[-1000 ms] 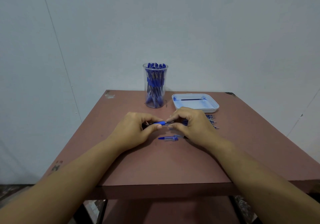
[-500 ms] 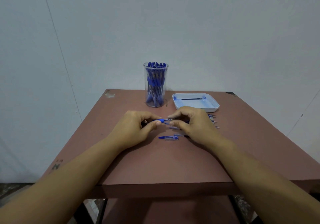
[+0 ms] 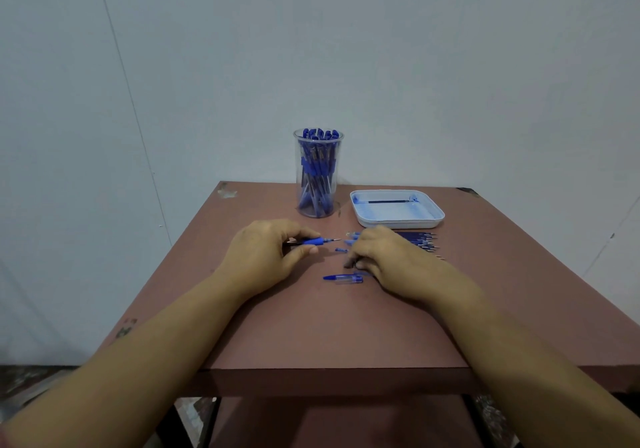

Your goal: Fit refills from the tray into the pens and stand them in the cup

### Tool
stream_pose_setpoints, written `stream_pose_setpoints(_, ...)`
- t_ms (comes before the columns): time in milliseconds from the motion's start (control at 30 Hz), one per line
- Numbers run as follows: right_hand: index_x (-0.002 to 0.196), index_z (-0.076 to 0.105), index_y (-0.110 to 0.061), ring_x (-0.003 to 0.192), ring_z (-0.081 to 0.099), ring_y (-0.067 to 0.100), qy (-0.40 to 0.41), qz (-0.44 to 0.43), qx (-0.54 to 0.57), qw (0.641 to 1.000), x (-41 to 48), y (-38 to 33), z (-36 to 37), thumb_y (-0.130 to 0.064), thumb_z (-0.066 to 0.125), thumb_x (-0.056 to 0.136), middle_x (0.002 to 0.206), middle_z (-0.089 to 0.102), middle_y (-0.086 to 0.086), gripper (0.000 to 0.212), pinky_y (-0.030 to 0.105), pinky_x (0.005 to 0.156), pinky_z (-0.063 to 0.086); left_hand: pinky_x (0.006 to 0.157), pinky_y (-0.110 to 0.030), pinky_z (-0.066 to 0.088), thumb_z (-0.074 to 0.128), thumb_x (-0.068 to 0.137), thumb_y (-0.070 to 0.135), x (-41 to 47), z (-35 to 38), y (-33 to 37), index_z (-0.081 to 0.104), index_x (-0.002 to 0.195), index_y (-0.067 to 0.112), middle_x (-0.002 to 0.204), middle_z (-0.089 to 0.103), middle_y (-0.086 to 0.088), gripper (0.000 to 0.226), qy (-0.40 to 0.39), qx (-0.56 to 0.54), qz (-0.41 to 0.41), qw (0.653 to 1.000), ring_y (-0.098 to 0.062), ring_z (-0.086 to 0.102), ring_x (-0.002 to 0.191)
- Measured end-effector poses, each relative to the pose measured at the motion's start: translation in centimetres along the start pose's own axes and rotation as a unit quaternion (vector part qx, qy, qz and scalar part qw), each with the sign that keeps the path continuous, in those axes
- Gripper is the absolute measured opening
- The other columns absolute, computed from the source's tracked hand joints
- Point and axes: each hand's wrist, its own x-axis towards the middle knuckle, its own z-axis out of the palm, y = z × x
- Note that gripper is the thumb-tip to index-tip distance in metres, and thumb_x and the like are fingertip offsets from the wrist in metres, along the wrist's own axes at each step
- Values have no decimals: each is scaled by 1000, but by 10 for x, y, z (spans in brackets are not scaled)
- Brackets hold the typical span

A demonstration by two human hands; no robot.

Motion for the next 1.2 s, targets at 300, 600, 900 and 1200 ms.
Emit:
stream_pose_setpoints(300,105,67,-32,98,51,3,144,47,112,982,-7,1,-11,-21,59,94,99,59,-16,17,21,86,42,64,-7,33,73,86,37,-1,3,1,74,104,37,91,71,20,18,-4,-13,27,1000,18,51,72)
stream_pose_setpoints(600,94,72,-22,82,55,0,154,19,140,978,0,-9,-2,-22,68,90,84,61,-18,6,10,72,38,65,-13,42,65,83,46,0,4,3,74,103,37,90,71,20,24,7,-30,57,998,9,52,69)
stream_pose_setpoints(900,107,73,-31,81,66,-2,115,50,188,974,-2,-10,-4,-21,68,90,91,72,-16,21,11,74,47,65,-10,39,65,83,46,1,4,3,74,103,37,89,71,19,24,0,-25,58,998,12,51,67)
stream_pose_setpoints(1200,102,71,-42,89,67,-3,123,48,221,966,-7,-7,-8,-24,73,86,94,73,-18,24,14,81,50,66,-22,50,65,83,45,1,6,3,74,103,37,90,71,20,24,-3,-33,53,998,0,59,71)
